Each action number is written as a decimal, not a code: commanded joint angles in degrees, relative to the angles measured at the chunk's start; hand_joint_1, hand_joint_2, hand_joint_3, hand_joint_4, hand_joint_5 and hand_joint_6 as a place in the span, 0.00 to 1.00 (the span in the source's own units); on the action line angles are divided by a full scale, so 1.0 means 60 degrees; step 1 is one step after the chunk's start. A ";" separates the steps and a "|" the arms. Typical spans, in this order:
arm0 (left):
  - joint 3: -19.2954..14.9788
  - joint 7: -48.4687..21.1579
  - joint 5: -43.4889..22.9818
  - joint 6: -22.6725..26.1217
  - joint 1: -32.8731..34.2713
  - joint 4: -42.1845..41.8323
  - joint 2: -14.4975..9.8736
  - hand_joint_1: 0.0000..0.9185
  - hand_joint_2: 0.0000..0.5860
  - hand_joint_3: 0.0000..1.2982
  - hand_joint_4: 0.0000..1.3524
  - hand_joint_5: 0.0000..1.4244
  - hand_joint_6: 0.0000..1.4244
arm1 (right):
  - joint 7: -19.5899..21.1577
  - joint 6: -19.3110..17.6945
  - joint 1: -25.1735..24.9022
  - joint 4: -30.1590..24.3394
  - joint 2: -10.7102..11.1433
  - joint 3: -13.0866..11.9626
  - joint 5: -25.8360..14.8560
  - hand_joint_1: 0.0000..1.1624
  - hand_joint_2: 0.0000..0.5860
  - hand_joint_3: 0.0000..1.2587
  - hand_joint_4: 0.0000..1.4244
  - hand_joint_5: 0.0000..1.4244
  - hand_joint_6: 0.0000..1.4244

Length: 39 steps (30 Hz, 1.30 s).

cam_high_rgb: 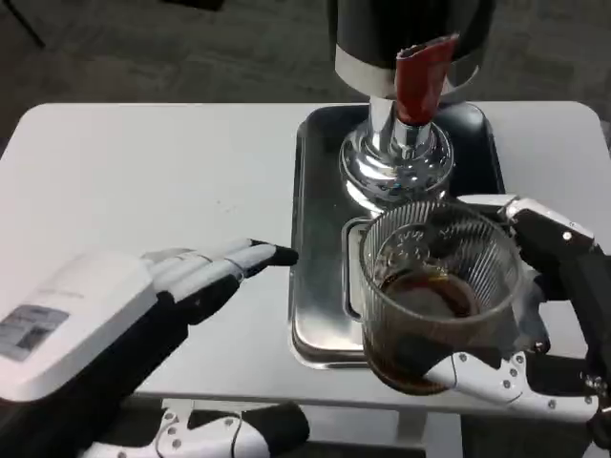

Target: Grasp the cup under the faucet to collect the drink, then remove the cup.

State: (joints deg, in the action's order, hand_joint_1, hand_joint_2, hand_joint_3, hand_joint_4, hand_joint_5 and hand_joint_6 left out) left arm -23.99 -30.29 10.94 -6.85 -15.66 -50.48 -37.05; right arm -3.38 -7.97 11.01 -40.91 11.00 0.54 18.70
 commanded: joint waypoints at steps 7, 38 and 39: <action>-0.0450 -0.0095 -0.0186 -0.0080 -0.0672 -0.0474 0.0317 0.00 0.16 0.11 0.03 0.09 0.09 | -0.0121 -0.0284 0.0258 -0.0556 0.0019 -0.0070 -0.0225 0.73 0.37 0.85 0.87 1.00 1.00; -0.0032 -0.0129 0.0134 -0.0180 0.0026 0.0360 0.0102 0.00 0.14 0.10 0.02 0.07 0.08 | -0.0145 -0.0205 0.0020 -0.0273 -0.0019 0.0040 -0.0056 0.72 0.39 0.85 0.87 1.00 1.00; -0.0014 -0.0133 0.0150 -0.0174 0.0054 0.0387 0.0079 0.00 0.14 0.10 0.02 0.07 0.08 | -0.0141 -0.0198 0.0001 -0.0258 -0.0021 0.0035 -0.0050 0.72 0.39 0.85 0.87 1.00 1.00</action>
State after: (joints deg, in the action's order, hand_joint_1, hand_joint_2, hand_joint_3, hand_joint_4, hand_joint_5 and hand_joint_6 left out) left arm -24.34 -30.32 11.69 -7.73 -15.24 -48.85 -35.75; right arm -4.56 -7.92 11.67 -42.00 11.33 0.61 18.73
